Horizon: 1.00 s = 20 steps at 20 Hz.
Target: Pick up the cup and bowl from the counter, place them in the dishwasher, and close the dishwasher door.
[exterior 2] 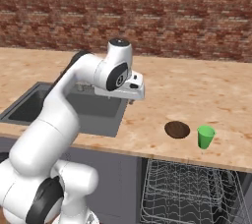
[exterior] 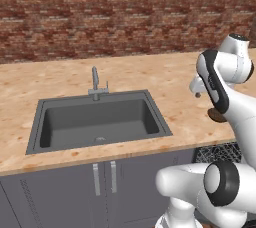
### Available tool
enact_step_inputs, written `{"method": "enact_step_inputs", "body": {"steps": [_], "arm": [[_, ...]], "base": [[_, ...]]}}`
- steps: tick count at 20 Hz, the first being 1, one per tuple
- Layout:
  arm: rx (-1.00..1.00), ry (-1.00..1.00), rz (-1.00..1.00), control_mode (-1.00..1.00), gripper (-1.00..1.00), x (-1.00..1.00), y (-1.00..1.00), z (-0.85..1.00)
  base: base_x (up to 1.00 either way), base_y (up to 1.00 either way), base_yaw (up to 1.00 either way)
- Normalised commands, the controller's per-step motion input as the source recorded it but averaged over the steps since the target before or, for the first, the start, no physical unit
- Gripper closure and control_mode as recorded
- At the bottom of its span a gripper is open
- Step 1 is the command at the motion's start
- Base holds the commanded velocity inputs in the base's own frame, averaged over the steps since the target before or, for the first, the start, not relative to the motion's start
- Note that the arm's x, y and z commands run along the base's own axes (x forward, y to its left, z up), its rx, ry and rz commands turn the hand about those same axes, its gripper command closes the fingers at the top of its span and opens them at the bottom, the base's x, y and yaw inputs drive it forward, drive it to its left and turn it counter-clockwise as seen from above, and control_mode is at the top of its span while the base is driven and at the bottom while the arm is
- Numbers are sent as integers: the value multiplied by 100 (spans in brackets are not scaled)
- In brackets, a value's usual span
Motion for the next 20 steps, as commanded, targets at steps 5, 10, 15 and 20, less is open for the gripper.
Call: {"method": "enact_step_inputs", "body": {"steps": [5,10,15,20], "arm": [[0,0,0,-100,-100,0,-32,-14],[-1,0,0,-100,-100,0,-35,-9],[-3,0,0,-100,-100,0,-37,-7],[-5,0,0,-100,-100,0,-34,-6]], "base": [[0,0,0],[0,0,0],[0,0,0],[0,0,0]]}}
